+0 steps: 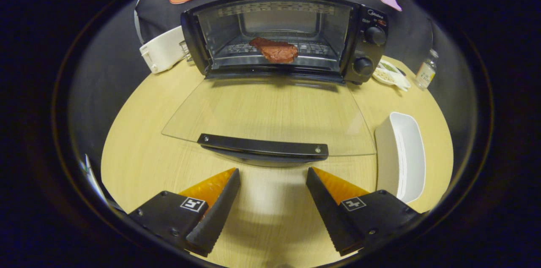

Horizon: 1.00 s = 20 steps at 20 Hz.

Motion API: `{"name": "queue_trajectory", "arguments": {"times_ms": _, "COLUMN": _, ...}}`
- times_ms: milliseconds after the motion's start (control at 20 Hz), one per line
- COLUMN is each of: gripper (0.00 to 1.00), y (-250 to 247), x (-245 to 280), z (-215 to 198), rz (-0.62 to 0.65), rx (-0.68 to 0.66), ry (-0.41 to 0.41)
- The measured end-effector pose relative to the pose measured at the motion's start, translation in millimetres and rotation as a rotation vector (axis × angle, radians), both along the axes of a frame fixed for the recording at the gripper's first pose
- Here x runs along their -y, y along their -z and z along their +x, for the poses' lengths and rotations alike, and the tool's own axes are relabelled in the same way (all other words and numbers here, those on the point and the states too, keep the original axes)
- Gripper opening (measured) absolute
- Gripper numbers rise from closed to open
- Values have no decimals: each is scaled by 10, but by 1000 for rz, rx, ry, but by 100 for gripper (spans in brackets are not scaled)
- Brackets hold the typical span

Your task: Open the toaster oven, put the food inside, and close the toaster oven door.

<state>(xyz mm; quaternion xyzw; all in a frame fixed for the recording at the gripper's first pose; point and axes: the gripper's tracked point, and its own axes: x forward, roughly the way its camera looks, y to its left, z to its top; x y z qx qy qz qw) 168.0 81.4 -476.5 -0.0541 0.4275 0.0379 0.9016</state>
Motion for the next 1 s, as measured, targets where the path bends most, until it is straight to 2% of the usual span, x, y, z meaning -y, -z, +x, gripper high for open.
{"name": "queue_trajectory", "arguments": {"times_ms": 350, "gripper": 100, "y": -142, "x": -8, "z": -2, "rz": 53, "rx": -15, "ry": -1}}
{"name": "queue_trajectory", "arguments": {"times_ms": 700, "gripper": 100, "y": -604, "x": -60, "z": 60, "rz": 88, "rx": 41, "ry": -16}}
{"name": "queue_trajectory", "arguments": {"times_ms": 1000, "gripper": 100, "y": -1035, "x": -147, "z": 319, "rz": 137, "rx": 107, "ry": -25}}
